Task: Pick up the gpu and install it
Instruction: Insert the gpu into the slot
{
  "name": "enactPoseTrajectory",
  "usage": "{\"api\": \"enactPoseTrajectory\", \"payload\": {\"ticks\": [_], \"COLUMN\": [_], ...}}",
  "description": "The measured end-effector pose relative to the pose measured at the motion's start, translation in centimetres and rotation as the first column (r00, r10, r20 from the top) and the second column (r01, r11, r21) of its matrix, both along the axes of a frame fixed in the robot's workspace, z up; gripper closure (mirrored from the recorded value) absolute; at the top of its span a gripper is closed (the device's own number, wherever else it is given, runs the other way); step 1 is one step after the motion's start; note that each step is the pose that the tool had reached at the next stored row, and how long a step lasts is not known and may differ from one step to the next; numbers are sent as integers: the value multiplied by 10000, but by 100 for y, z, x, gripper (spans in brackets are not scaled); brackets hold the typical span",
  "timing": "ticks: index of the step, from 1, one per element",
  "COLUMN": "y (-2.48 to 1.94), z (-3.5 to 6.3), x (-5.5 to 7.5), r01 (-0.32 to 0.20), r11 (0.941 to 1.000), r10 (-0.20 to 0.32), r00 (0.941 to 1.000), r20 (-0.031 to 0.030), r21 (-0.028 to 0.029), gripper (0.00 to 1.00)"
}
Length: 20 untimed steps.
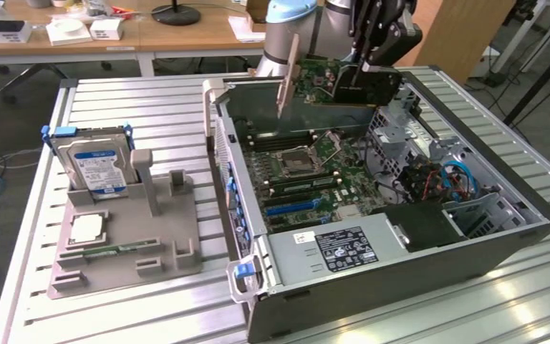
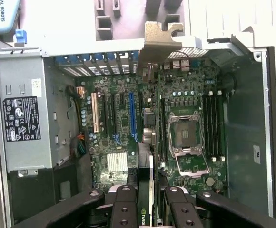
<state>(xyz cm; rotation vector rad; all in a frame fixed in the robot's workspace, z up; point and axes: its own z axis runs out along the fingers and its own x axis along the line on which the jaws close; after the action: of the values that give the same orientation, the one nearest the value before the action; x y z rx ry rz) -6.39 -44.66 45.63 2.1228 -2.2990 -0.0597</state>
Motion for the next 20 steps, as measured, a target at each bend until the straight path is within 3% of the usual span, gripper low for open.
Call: {"api": "enactPoseTrajectory", "payload": {"ticks": [4, 9, 15, 20], "y": [0, 3, 5, 5], "z": [-2, -14, -43, -63], "x": [1, 2, -1, -10], "r01": [-483, -526, -575, -593], "r11": [9988, 9986, 9983, 9982], "r10": [483, 526, 575, 593], "r00": [9988, 9986, 9983, 9982], "r20": [1, 5, 108, 121], "r21": [0, 1, -7, -6], "gripper": [74, 74, 74, 74]}}
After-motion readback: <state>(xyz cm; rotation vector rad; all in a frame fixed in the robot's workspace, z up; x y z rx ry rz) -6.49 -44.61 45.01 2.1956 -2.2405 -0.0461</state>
